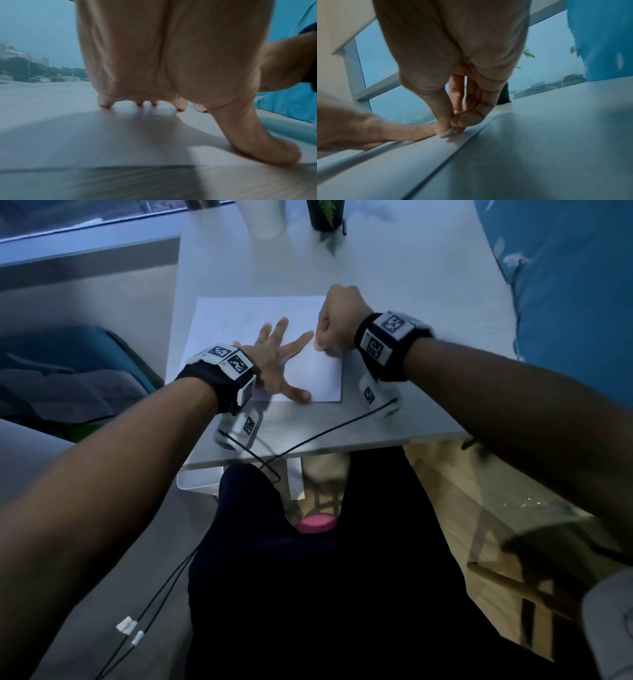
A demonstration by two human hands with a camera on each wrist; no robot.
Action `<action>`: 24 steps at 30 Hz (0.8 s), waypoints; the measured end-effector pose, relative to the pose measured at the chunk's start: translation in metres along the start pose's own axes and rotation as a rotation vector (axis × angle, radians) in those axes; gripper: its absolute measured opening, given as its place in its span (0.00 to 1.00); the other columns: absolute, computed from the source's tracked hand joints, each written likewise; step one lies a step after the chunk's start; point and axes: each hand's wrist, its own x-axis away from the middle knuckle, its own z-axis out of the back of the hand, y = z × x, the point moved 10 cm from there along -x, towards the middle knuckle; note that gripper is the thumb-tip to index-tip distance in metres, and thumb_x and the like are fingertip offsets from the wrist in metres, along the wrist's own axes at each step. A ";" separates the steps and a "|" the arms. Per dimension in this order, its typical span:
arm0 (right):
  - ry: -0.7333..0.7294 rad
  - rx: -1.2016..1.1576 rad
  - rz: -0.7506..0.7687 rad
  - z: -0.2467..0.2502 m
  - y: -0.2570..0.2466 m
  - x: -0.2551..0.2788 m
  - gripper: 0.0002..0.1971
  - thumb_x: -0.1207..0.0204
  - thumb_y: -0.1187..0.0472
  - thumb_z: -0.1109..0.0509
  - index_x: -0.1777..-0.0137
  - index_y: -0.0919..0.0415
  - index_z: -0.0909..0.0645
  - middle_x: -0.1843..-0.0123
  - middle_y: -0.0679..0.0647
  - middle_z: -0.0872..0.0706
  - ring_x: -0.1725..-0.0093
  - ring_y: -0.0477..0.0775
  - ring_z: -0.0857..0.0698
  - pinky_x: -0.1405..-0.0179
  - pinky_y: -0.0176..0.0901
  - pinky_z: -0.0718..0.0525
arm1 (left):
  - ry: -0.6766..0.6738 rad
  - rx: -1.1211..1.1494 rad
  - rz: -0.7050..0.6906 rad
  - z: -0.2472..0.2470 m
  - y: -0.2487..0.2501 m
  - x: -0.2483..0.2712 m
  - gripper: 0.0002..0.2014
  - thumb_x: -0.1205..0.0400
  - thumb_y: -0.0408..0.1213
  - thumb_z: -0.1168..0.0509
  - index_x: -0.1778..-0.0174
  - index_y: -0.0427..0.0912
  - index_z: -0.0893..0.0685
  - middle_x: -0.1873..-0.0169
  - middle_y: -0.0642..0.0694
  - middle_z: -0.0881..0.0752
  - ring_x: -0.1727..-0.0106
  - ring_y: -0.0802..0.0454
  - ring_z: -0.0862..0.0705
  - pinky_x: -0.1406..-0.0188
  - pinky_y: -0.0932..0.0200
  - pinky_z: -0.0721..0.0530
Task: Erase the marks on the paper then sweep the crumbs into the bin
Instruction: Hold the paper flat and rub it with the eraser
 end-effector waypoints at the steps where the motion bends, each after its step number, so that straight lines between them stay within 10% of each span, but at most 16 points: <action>1: -0.012 0.010 0.036 -0.006 -0.007 0.005 0.10 0.35 0.63 0.25 0.66 0.64 0.25 0.59 0.59 0.13 0.61 0.55 0.15 0.64 0.35 0.16 | -0.001 0.001 -0.001 0.000 0.000 0.000 0.61 0.42 0.81 0.34 0.22 0.75 0.68 0.16 0.51 0.70 0.15 0.41 0.66 0.29 0.15 0.50; 4: -0.141 0.075 0.147 -0.029 -0.024 0.022 0.10 0.30 0.60 0.26 0.61 0.63 0.26 0.58 0.58 0.20 0.59 0.53 0.20 0.63 0.37 0.27 | -0.003 0.022 0.001 0.002 -0.002 0.002 0.60 0.40 0.79 0.33 0.21 0.74 0.66 0.16 0.50 0.71 0.15 0.41 0.67 0.28 0.15 0.51; 7: -0.090 0.029 0.008 -0.012 0.001 -0.001 0.15 0.36 0.57 0.22 0.52 0.66 0.16 0.53 0.58 0.12 0.61 0.52 0.18 0.59 0.42 0.17 | 0.018 -0.001 -0.007 0.001 -0.001 -0.002 0.61 0.41 0.80 0.34 0.21 0.74 0.67 0.16 0.50 0.69 0.15 0.40 0.65 0.30 0.14 0.46; 11: -0.061 0.060 0.106 -0.027 -0.024 0.011 0.17 0.33 0.60 0.27 0.70 0.63 0.35 0.68 0.50 0.27 0.70 0.48 0.29 0.71 0.36 0.28 | -0.007 0.028 0.002 0.003 -0.001 0.001 0.60 0.40 0.77 0.32 0.19 0.71 0.63 0.16 0.50 0.70 0.15 0.42 0.66 0.28 0.15 0.50; 16: -0.004 0.070 0.014 -0.007 -0.003 -0.005 0.15 0.35 0.58 0.24 0.57 0.71 0.19 0.58 0.61 0.14 0.54 0.59 0.15 0.58 0.37 0.19 | -0.002 0.007 -0.001 0.003 0.000 0.001 0.60 0.39 0.78 0.33 0.20 0.72 0.66 0.16 0.49 0.70 0.15 0.41 0.66 0.29 0.15 0.48; 19: -0.085 0.078 0.116 -0.025 -0.024 0.015 0.19 0.32 0.60 0.27 0.72 0.62 0.36 0.69 0.54 0.27 0.66 0.56 0.27 0.70 0.36 0.30 | -0.007 0.009 0.000 0.003 0.001 0.002 0.60 0.39 0.78 0.33 0.20 0.72 0.65 0.16 0.49 0.71 0.15 0.42 0.66 0.28 0.16 0.48; 24: -0.028 0.016 -0.009 -0.003 -0.006 -0.006 0.15 0.37 0.58 0.23 0.56 0.70 0.16 0.57 0.61 0.12 0.53 0.63 0.13 0.50 0.45 0.13 | -0.017 -0.005 0.003 0.002 -0.001 0.001 0.61 0.40 0.80 0.33 0.21 0.72 0.68 0.17 0.50 0.71 0.15 0.42 0.67 0.29 0.15 0.47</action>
